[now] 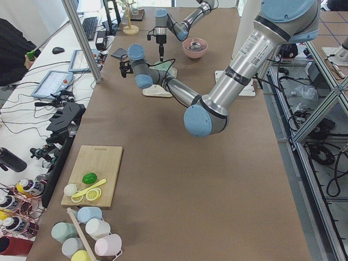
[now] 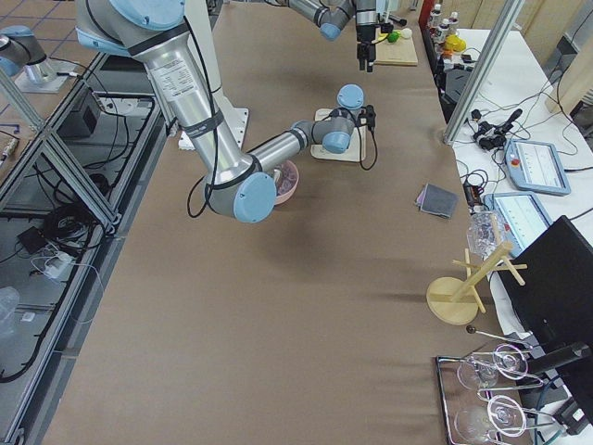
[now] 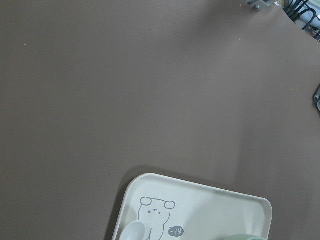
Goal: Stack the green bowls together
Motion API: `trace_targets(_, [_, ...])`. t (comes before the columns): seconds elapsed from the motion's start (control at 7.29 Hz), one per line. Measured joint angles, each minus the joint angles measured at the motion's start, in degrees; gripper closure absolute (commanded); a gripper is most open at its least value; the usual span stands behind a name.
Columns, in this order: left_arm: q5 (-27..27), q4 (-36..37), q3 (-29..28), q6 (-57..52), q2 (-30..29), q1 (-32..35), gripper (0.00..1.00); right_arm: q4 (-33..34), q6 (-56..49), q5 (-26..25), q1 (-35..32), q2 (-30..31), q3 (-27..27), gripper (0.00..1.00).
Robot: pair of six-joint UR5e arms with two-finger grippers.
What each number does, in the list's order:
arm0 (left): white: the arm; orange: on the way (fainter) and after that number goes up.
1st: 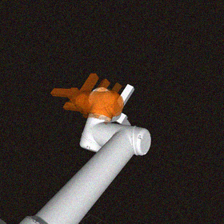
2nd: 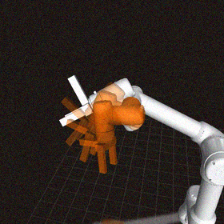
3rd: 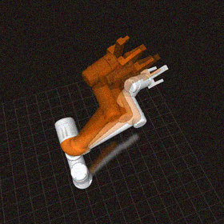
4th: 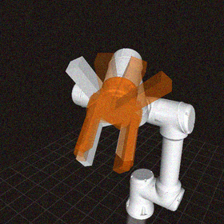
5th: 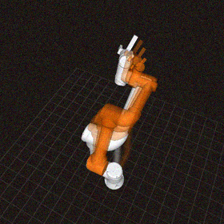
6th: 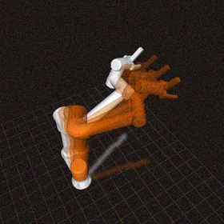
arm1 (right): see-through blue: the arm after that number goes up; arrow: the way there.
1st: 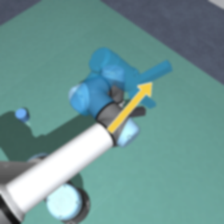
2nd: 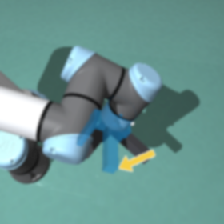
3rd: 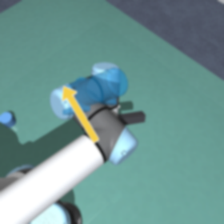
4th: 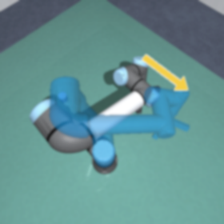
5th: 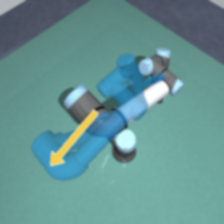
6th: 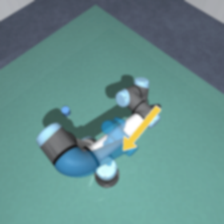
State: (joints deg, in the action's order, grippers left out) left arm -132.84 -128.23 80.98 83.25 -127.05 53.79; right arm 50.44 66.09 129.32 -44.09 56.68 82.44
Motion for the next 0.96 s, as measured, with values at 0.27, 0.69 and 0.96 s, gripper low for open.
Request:
trace_targets(0.27, [0.1, 0.0, 0.1, -0.2, 0.0, 0.1, 0.02, 0.4, 0.1, 1.7, -3.0, -0.1, 0.1, 0.0])
trace_targets(0.69, [0.8, 2.4, 2.0, -7.6, 1.9, 4.7, 0.02, 5.5, -4.8, 3.4, -11.7, 1.5, 1.0, 0.0])
trace_targets(0.96, [1.6, 5.4, 4.0, -29.8, 8.3, 13.2, 0.02, 18.6, -24.5, 2.7, -18.6, 4.7, 2.3, 0.0])
